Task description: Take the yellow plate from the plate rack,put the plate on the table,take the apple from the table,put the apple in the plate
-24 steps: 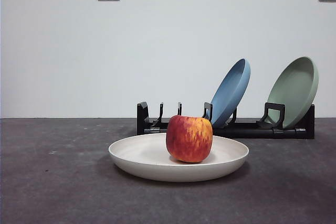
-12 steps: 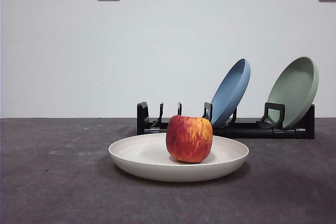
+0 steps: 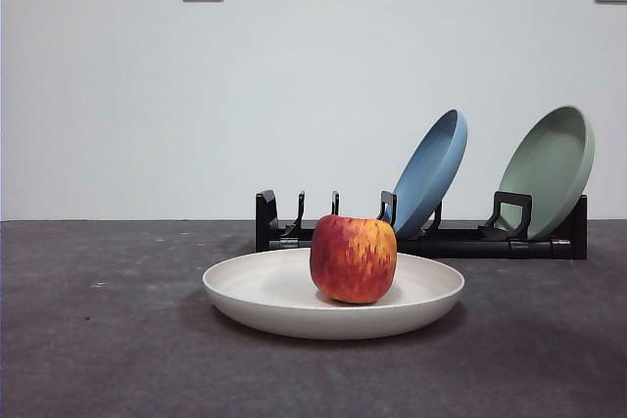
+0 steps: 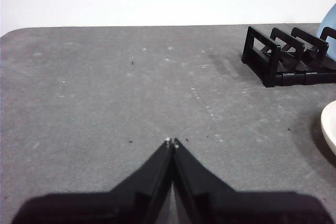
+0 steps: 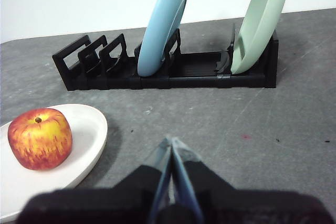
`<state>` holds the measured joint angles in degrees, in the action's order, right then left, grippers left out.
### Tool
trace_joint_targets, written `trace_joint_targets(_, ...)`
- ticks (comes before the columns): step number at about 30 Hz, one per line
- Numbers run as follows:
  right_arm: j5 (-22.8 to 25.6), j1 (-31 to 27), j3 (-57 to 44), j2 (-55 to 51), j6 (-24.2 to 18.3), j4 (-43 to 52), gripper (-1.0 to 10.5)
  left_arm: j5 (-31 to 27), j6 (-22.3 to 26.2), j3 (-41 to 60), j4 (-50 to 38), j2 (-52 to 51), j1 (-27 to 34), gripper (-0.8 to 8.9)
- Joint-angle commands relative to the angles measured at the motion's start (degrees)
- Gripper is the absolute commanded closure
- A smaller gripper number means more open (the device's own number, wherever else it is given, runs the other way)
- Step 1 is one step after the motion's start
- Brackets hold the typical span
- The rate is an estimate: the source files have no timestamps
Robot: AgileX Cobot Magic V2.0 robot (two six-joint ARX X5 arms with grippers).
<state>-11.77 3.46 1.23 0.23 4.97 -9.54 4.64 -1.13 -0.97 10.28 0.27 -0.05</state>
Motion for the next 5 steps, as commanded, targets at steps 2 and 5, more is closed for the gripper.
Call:
trace_joint_targets(2,0.2,0.1,-0.9,-0.1,0.5,0.0,9.5,0.0,-0.4,0.8,-0.2,-0.2,0.2,8.17)
trace_joint_targets(5,0.2,0.1,-0.9,-0.1,0.5,0.0,9.5,0.0,-0.4,0.8,-0.2,-0.2,0.2,8.17)
